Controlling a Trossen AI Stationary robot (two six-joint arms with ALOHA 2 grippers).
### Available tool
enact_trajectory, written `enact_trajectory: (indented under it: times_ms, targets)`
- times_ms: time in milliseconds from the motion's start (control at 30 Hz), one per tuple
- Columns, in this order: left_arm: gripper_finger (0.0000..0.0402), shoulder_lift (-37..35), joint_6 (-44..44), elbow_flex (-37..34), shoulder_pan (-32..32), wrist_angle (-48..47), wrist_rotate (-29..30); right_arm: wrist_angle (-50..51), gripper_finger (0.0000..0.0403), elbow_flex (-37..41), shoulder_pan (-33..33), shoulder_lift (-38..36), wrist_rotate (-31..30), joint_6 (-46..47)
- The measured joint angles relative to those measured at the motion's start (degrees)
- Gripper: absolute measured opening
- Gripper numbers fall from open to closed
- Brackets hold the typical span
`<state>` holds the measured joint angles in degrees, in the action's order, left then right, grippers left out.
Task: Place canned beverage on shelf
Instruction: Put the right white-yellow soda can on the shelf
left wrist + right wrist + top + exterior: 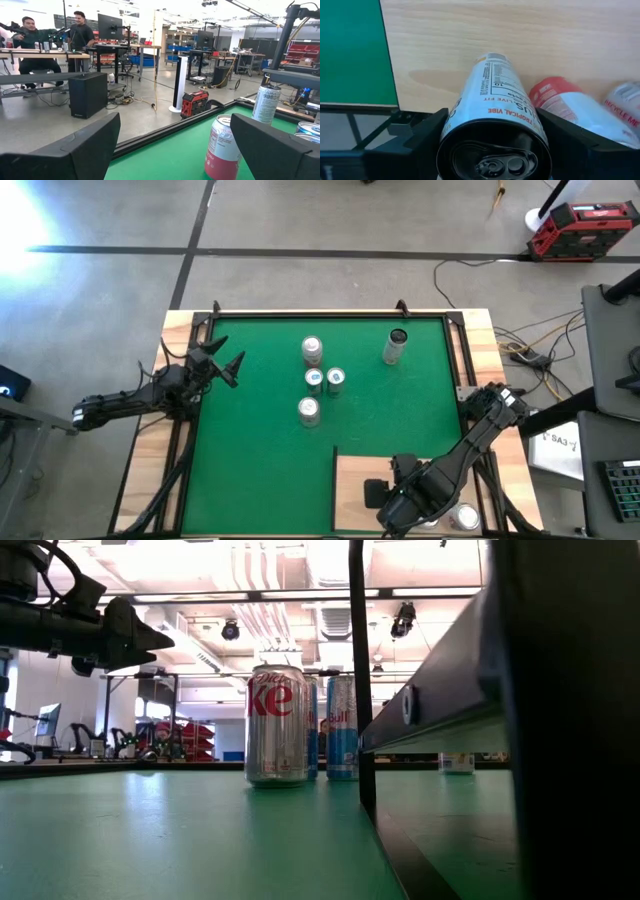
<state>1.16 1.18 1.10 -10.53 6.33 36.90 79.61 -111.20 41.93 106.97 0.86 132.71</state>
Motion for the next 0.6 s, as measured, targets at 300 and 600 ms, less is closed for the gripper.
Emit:
enact_trajectory:
  times_ms: [300, 600]
  targets:
    - [0.0363, 0.0, 0.0, 0.01, -0.02, 0.0, -0.01, -4.71, 0.0261, 1.5, 0.02, -0.17, 2.82, 2.93]
    - [0.0363, -0.01, 0.0, 0.01, -0.01, 0.01, -0.02, -4.94, 0.0262, 1.66, 0.25, -0.14, 4.08, 3.9]
